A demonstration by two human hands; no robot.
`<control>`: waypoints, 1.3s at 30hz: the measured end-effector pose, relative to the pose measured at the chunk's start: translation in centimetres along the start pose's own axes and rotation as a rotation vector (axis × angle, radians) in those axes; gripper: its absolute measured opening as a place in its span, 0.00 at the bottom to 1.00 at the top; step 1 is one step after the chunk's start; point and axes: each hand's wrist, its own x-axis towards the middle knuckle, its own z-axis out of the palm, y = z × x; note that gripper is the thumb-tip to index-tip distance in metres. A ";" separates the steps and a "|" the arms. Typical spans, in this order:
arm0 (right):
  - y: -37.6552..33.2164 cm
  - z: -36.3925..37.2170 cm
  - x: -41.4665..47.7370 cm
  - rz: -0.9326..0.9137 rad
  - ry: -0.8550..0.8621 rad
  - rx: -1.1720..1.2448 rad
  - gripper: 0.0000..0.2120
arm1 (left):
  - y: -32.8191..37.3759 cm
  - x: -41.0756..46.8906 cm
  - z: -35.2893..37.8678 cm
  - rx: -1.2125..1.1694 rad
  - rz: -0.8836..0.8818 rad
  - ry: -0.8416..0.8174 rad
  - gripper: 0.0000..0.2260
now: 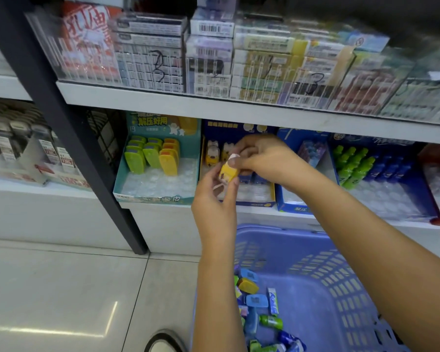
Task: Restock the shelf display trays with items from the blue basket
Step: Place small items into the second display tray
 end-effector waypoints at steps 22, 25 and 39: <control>3.8 1.6 7.0 -0.232 0.128 -0.545 0.11 | -2.7 -0.7 0.7 0.720 0.183 -0.367 0.17; 2.4 1.0 6.8 -0.176 0.033 -0.613 0.10 | -2.0 -0.7 0.4 0.671 0.187 -0.359 0.16; 18.8 -0.6 -16.2 0.300 -0.618 -0.507 0.09 | -5.7 -11.7 5.5 1.072 -0.212 -1.262 0.11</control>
